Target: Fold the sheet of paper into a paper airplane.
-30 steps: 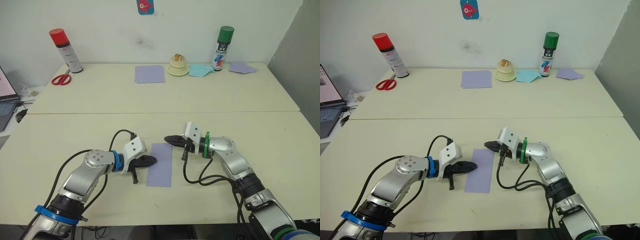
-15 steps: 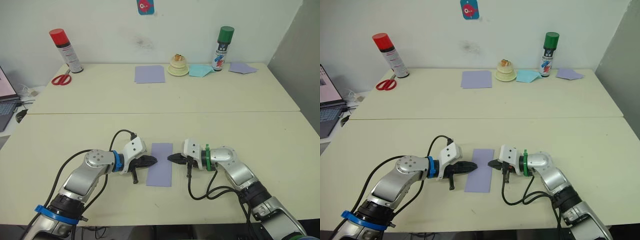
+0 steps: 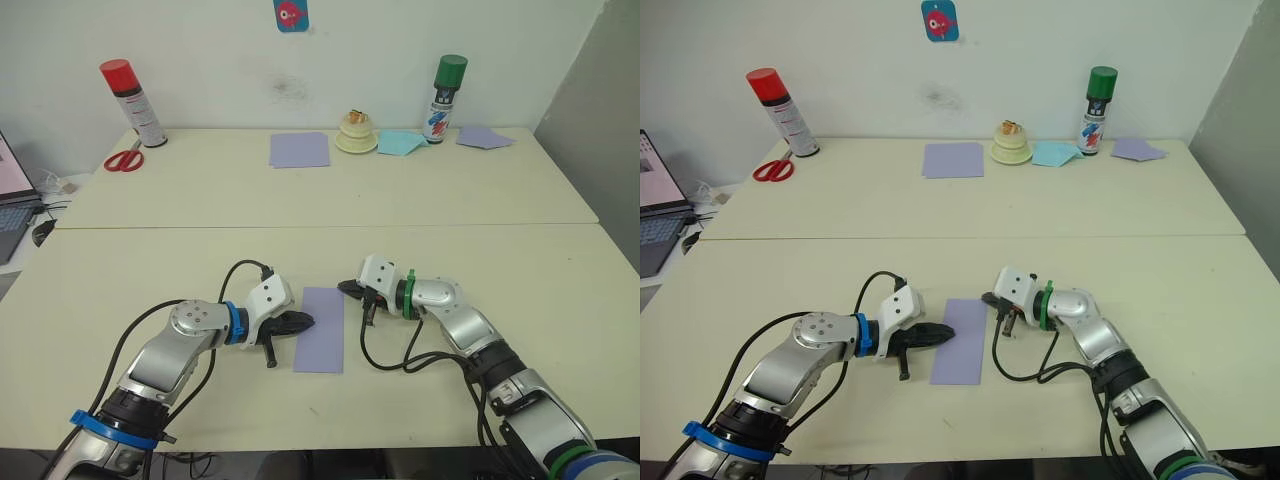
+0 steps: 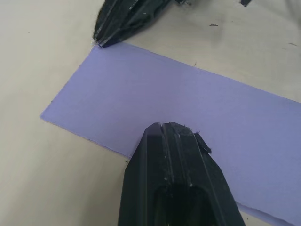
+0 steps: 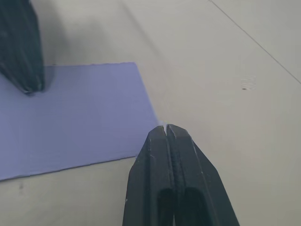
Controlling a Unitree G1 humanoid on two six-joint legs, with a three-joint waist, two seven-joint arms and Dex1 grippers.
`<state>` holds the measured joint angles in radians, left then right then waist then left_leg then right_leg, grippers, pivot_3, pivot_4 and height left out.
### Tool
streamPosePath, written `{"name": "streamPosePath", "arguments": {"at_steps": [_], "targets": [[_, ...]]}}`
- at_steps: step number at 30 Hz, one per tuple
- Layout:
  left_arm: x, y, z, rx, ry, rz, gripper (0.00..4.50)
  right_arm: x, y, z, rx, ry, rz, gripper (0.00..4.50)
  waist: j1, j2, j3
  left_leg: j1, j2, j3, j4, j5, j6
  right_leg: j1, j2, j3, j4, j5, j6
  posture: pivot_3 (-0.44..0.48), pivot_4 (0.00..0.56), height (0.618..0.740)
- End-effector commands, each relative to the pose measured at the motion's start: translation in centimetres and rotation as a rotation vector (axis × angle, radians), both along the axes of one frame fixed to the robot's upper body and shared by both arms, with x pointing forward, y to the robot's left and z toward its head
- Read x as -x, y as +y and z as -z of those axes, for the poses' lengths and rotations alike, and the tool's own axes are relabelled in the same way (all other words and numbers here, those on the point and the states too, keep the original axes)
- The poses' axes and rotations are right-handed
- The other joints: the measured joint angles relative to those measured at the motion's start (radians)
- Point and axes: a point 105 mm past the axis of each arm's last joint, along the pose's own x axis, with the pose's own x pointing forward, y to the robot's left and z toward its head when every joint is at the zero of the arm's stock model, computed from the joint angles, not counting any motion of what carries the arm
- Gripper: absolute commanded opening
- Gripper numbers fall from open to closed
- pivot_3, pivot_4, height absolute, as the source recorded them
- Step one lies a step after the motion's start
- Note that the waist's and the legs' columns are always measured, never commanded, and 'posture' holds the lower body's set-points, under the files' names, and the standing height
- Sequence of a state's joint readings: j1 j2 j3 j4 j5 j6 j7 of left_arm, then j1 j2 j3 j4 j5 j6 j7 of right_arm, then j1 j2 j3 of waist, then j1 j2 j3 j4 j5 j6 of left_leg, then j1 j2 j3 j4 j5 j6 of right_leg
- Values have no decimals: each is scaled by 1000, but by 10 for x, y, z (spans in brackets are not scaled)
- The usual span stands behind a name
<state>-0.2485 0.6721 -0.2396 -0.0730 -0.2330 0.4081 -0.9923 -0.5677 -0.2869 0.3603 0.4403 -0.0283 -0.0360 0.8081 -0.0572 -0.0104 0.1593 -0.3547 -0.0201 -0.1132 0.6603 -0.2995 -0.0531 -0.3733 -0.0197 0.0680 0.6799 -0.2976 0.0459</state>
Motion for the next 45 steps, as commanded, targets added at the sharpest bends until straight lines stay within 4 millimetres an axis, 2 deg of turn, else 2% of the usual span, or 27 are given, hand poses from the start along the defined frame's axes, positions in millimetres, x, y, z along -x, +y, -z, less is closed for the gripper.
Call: {"name": "streamPosePath", "arguments": {"at_steps": [1,4,7,10,11,13,15,18,22,33,38,45], "targets": [[6,10,18,-28,81,-49,0,1,-5,-19,-109,-2,-7,37,0,0,1,0,0,0,0,0,0,0,0,0,0,0,0,0,150,740],[3,6,4,17,43,-43,0,9,-5,-39,-154,-38,-67,37,-1,1,2,-3,0,0,0,0,0,-3,0,0,0,0,0,0,150,740],[1,3,-13,74,17,-51,0,18,-7,-45,-131,-60,-117,37,-1,1,2,-8,0,0,0,0,0,-8,0,0,1,0,0,0,150,740],[0,-2,-49,156,-55,-31,0,36,-5,-57,-93,-86,-213,37,1,0,7,-10,1,0,0,0,0,-10,0,0,1,0,0,0,150,740],[1,-2,-56,168,-67,-27,0,40,-4,-60,-85,-90,-230,37,2,0,8,-12,1,-1,1,0,0,-12,0,0,1,0,0,0,150,740],[3,2,-72,174,-92,-17,0,50,-4,-65,-46,-98,-275,37,4,-1,8,-13,0,0,1,0,0,-12,-1,0,0,0,0,0,150,740],[7,15,-81,131,-113,-10,0,58,-5,-70,9,-96,-316,37,3,-1,10,-13,0,0,1,0,0,-12,-1,0,0,0,0,0,150,740],[14,30,-75,45,-90,13,0,65,-10,-74,64,-80,-345,37,2,-1,10,-13,0,0,0,0,0,-13,-1,0,0,0,0,0,150,740],[18,46,-52,-86,-80,59,0,73,-15,-77,119,-57,-386,37,6,0,13,-13,0,1,0,0,0,-13,-2,1,0,0,0,0,150,740],[10,22,-34,-23,-75,114,0,80,-17,-79,169,-25,-404,37,22,-6,21,-16,0,0,1,0,0,-15,-3,-1,0,0,0,0,150,740],[-1,17,-36,2,-87,115,0,82,-19,-79,176,-19,-398,37,23,-6,22,-17,0,-1,1,0,0,-15,-3,-3,0,0,0,0,150,740],[0,8,-37,12,-83,152,0,83,-21,-79,177,-13,-388,37,23,-6,22,-17,0,-1,2,0,0,-15,-3,-3,0,0,0,0,150,740]]}}
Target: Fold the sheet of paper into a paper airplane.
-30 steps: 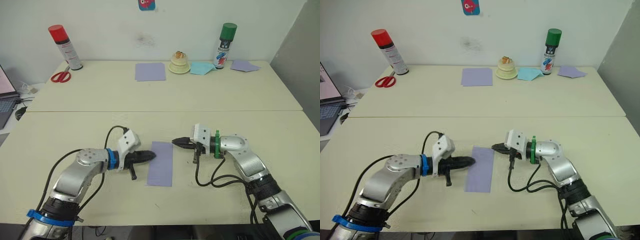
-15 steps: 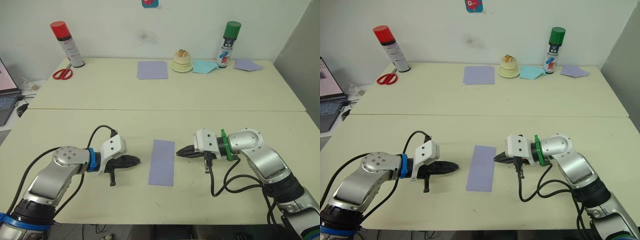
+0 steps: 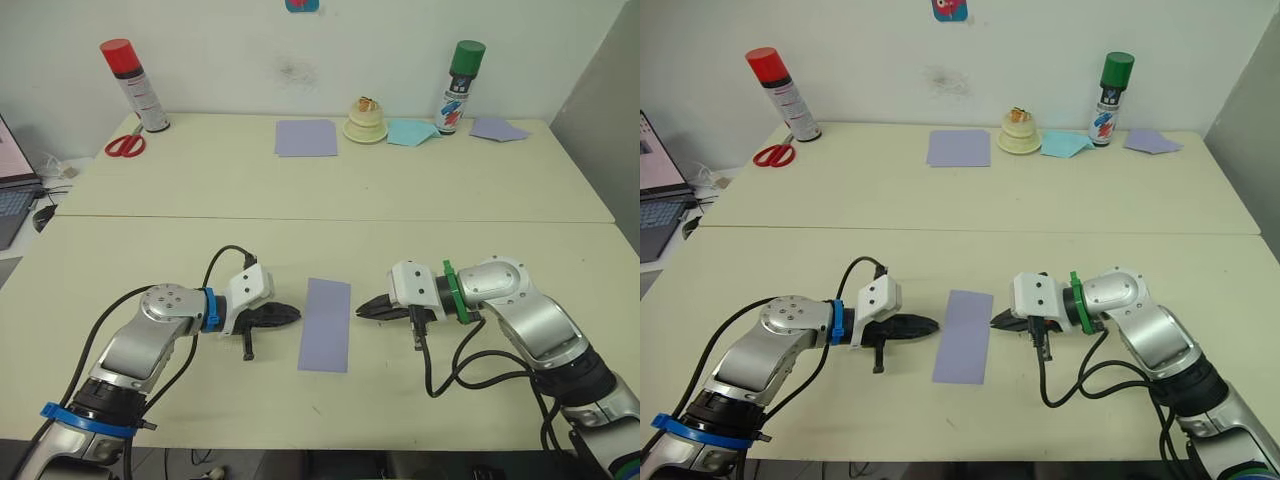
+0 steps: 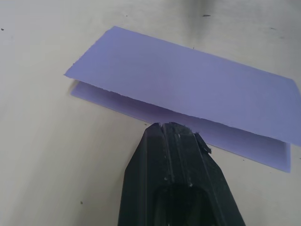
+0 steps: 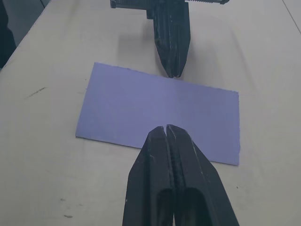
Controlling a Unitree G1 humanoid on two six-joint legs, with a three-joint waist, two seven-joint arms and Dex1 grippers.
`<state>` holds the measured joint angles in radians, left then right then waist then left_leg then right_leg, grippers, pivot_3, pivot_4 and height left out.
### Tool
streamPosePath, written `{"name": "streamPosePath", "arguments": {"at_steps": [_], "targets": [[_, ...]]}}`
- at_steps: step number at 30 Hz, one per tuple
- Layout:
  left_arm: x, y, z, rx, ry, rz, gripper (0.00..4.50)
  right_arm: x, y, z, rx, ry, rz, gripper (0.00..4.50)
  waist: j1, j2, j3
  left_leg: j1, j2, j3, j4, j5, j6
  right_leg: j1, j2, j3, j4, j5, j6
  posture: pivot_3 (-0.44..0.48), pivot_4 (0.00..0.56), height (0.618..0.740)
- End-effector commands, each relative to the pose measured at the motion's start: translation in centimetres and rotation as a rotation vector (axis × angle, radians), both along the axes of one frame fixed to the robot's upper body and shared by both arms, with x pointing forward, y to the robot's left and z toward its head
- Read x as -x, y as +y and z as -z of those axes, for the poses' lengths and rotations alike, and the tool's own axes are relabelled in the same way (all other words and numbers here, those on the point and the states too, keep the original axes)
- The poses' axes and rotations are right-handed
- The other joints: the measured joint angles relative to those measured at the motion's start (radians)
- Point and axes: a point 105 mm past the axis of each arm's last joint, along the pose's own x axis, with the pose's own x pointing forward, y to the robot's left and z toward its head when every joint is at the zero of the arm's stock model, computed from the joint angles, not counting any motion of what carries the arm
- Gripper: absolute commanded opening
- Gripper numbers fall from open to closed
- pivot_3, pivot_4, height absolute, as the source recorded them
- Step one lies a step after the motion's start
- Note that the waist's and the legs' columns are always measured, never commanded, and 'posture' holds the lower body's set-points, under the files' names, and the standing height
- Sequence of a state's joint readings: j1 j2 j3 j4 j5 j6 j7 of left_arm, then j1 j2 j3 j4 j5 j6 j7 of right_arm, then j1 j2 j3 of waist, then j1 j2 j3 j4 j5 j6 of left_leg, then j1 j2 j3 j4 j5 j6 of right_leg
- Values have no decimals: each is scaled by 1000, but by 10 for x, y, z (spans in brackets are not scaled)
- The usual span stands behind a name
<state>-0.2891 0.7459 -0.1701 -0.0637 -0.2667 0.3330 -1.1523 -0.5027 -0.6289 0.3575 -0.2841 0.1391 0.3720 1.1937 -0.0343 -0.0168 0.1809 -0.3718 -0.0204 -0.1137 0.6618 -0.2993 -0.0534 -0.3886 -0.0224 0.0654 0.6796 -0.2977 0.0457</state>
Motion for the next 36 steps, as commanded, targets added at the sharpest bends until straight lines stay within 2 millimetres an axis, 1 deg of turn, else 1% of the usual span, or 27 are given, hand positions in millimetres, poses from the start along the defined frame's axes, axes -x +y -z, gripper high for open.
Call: {"name": "streamPosePath", "arguments": {"at_steps": [1,6,10,16,20,23,27,32,33,36], "targets": [[0,-9,-9,15,-24,42,0,5,1,-10,-22,-30,-15,37,0,0,0,0,0,0,0,0,0,0,0,0,0,0,0,0,150,740],[4,-20,-19,49,-16,82,0,6,-2,-10,-15,-24,-13,37,1,0,0,-1,0,0,1,0,0,0,0,-1,0,0,0,0,150,740],[5,-33,-31,97,-6,115,0,7,-4,-13,-12,-26,-17,37,1,0,0,-1,0,0,1,0,0,0,0,-1,0,0,0,0,150,740],[-6,-44,-24,54,-22,141,0,7,-7,-20,-7,-35,-26,37,1,0,0,-1,0,-1,1,0,0,0,0,-1,0,0,0,0,150,740],[-15,-59,-22,53,-40,152,0,7,-6,-30,-11,-52,-32,37,2,0,0,-2,-1,-1,2,0,0,0,0,-2,1,0,0,0,150,740],[-18,-71,-23,61,-50,167,0,8,-3,-37,-18,-62,-38,37,2,-1,0,-2,-1,-2,3,0,0,0,0,-2,1,0,0,0,150,740],[-18,-85,-27,67,-49,182,0,10,1,-43,-23,-73,-48,37,1,-1,0,-3,-1,-2,3,0,0,0,0,-2,0,0,0,0,150,740],[-14,-96,-31,54,-49,201,0,11,4,-45,-15,-87,-56,37,2,-1,0,-3,-1,-3,3,0,0,0,0,-3,0,0,0,0,150,740],[-14,-97,-32,55,-48,203,0,12,4,-45,-15,-87,-57,37,2,-1,0,-3,-1,-3,3,0,0,0,0,-3,0,0,0,0,150,740],[-11,-91,-31,34,-39,209,0,12,0,-41,12,-80,-56,37,1,-1,0,-3,-1,-3,3,0,0,0,0,-3,1,0,0,0,150,740]]}}
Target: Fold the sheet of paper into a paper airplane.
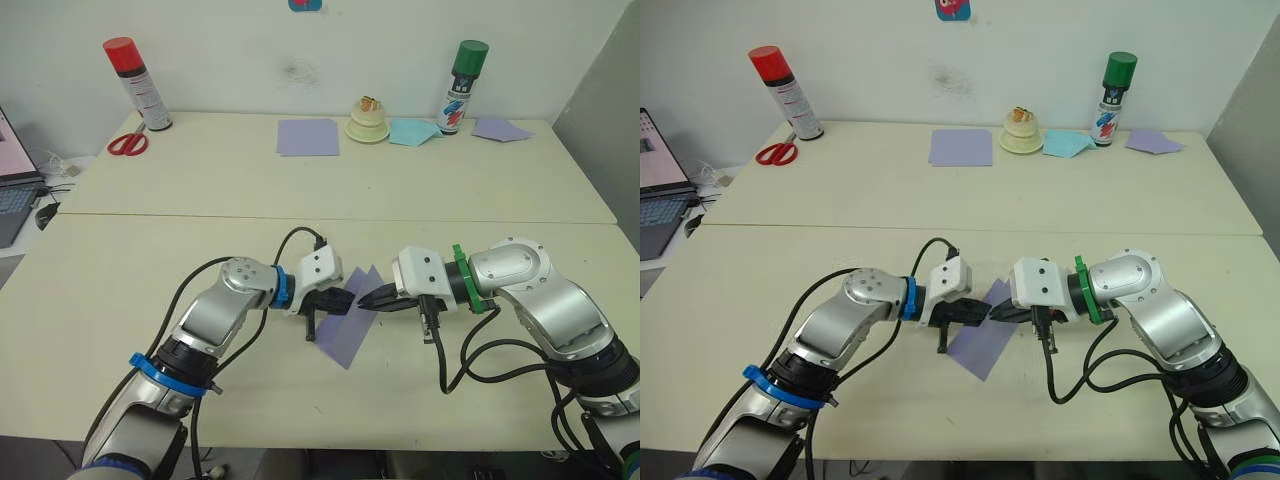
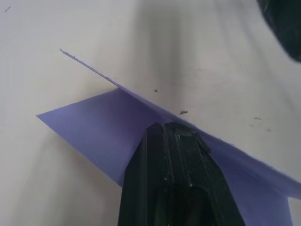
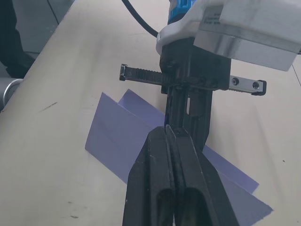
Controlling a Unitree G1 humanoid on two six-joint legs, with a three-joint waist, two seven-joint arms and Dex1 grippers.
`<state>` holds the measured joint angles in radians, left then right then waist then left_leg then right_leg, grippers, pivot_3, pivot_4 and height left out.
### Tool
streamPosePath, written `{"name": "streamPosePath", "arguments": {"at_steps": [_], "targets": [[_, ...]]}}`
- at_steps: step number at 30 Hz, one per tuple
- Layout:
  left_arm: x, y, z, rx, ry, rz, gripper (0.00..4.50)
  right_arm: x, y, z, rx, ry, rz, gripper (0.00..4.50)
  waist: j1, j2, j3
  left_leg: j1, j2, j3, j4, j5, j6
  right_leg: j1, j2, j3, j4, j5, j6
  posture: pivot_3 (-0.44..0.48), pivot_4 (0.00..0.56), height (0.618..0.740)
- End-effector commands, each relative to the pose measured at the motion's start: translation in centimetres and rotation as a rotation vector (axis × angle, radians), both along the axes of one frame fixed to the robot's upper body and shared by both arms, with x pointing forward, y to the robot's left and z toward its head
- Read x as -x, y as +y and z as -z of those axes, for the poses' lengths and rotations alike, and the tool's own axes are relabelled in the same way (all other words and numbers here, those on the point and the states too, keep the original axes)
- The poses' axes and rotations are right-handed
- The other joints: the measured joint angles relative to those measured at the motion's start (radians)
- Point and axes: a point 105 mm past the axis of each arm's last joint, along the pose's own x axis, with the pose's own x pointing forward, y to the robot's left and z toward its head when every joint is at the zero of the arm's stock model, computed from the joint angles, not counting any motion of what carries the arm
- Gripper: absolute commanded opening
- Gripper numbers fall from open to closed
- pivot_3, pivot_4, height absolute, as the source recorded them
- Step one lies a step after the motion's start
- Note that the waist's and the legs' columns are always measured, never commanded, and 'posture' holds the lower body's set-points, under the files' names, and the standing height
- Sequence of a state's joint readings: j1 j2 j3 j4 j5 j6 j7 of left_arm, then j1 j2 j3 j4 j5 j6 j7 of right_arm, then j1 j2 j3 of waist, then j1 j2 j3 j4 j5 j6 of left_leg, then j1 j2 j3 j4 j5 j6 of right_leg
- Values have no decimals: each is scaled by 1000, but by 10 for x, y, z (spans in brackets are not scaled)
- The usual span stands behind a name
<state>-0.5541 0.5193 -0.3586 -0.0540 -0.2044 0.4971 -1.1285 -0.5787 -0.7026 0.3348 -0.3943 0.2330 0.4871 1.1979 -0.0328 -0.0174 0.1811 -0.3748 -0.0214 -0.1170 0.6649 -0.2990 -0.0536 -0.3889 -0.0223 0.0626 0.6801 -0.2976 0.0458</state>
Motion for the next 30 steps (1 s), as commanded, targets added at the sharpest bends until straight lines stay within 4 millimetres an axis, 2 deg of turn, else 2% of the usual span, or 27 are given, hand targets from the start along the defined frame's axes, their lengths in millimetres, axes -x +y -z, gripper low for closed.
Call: {"name": "streamPosePath", "arguments": {"at_steps": [1,4,8,21,30], "targets": [[4,4,-8,-17,-30,25,0,5,-2,-7,18,-48,-23,37,0,0,0,0,0,0,0,0,0,0,0,0,0,0,0,0,150,740],[7,17,-4,-42,-1,22,0,-1,-11,3,65,-62,6,37,0,0,0,0,0,0,0,0,0,0,0,0,0,0,0,0,150,740],[14,19,-6,-38,29,44,0,-3,-14,6,82,-82,8,37,0,0,0,0,0,0,0,0,0,0,0,0,0,0,0,0,150,740],[18,-1,-14,17,57,93,0,16,6,-7,27,-32,-90,37,1,0,0,-1,0,-2,1,0,0,0,0,-2,0,0,0,0,150,740],[15,-15,-14,31,33,96,0,18,22,-22,22,-46,-126,37,1,0,0,-2,0,-5,1,0,0,0,0,-4,0,0,0,0,150,740]]}}
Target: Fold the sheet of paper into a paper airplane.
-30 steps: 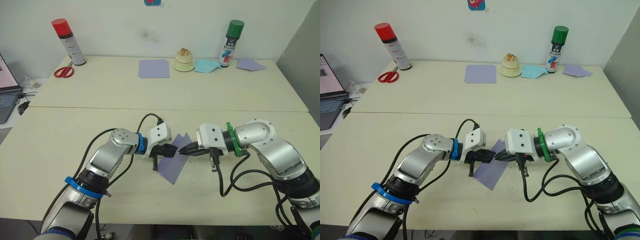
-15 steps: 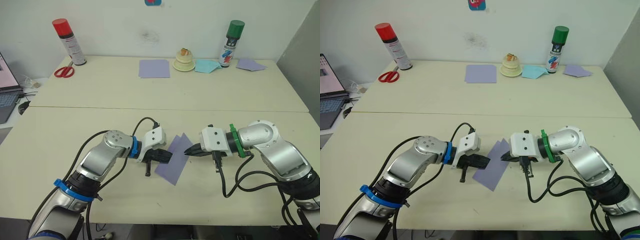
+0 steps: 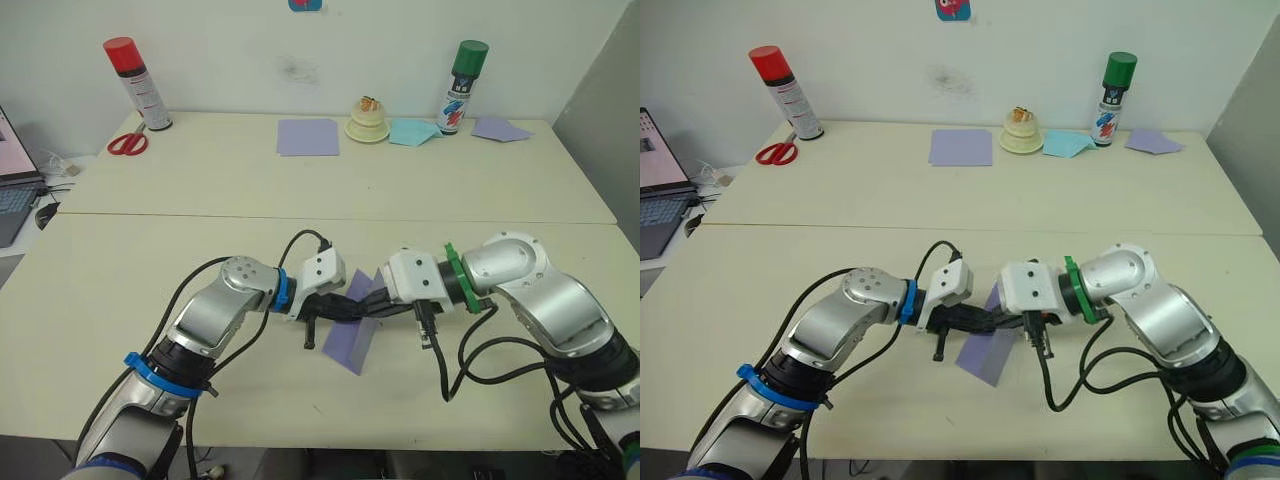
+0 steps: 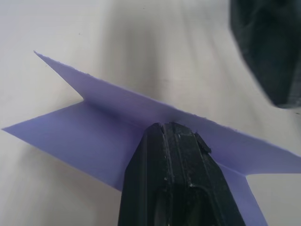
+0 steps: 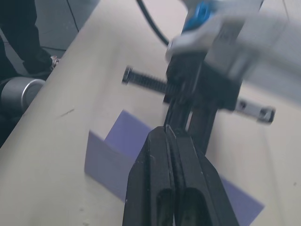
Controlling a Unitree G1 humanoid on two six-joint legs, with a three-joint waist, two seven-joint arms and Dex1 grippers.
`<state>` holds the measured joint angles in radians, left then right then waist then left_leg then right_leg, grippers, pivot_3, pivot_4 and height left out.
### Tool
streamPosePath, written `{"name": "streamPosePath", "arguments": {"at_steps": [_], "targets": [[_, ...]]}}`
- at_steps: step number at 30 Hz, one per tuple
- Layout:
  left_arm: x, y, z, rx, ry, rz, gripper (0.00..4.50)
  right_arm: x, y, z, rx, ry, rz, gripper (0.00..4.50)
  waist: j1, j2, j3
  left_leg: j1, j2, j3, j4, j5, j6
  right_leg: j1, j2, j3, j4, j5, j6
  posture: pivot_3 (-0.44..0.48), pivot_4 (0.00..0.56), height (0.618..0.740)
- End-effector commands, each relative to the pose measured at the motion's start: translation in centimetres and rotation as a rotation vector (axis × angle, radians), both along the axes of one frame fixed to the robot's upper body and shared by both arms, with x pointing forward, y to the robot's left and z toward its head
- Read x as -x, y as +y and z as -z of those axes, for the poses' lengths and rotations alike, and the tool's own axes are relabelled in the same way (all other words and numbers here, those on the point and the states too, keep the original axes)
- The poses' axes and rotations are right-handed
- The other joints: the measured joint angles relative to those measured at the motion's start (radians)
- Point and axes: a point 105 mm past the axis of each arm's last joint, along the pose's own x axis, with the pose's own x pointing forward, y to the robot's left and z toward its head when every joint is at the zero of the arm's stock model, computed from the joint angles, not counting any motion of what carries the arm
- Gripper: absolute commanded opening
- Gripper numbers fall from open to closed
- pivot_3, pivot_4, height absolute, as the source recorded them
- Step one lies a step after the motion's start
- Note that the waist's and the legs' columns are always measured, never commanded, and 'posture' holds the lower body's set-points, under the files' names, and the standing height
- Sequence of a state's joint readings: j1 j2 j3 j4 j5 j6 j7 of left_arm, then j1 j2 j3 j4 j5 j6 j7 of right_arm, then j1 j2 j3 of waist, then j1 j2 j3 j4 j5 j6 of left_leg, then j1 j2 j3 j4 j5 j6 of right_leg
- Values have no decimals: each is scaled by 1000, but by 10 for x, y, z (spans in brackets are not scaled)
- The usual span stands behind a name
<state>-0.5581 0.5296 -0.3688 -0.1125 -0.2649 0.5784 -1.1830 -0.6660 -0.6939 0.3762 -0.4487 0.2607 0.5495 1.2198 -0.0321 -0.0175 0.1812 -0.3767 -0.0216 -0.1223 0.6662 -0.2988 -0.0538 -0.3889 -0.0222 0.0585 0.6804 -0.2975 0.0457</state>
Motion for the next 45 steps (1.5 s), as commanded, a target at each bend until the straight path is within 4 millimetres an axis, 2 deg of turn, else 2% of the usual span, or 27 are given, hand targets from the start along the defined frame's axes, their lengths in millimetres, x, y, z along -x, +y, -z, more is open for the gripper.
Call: {"name": "streamPosePath", "arguments": {"at_steps": [1,8,14,19,24,29,37,41,45], "targets": [[0,-11,-9,19,-45,20,0,8,7,-7,7,-25,-41,37,1,0,0,-1,0,0,0,0,0,0,0,0,0,0,0,0,150,740],[0,-15,-7,23,-50,19,0,14,4,15,107,-23,-53,37,1,0,0,-3,-1,-2,2,0,-1,0,0,-2,-1,0,0,0,150,740],[-1,-9,-3,13,-44,-5,0,15,-16,38,206,-7,-32,37,2,0,0,-3,-1,-3,3,0,-1,0,0,-5,0,0,0,0,150,740],[-4,3,4,-11,-29,-45,0,9,-31,45,245,-12,7,37,0,0,0,-3,-1,-4,4,0,-1,0,0,-6,0,0,0,0,150,740],[-6,15,21,-57,-8,-81,0,4,-42,54,270,-9,40,37,1,0,0,-4,-1,-7,5,0,-1,1,0,-9,0,0,0,0,150,740],[-7,19,34,-65,21,-113,0,-5,-55,69,302,-18,87,37,2,0,0,-5,-1,-9,6,1,-2,2,0,-11,0,0,0,0,150,740],[-6,24,40,-85,21,-119,0,-27,-79,94,314,-4,224,37,1,1,0,-5,-1,-9,8,2,-4,3,0,-12,1,0,0,0,150,740],[-5,25,41,-88,22,-120,0,-29,-89,105,342,11,251,37,2,1,-1,-5,-1,-10,9,2,-3,5,0,-13,1,0,0,0,150,740],[-5,26,42,-89,23,-125,0,-28,-88,109,327,10,251,37,2,1,-1,-3,-1,-10,10,2,-3,7,0,-13,1,0,0,0,150,740]]}}
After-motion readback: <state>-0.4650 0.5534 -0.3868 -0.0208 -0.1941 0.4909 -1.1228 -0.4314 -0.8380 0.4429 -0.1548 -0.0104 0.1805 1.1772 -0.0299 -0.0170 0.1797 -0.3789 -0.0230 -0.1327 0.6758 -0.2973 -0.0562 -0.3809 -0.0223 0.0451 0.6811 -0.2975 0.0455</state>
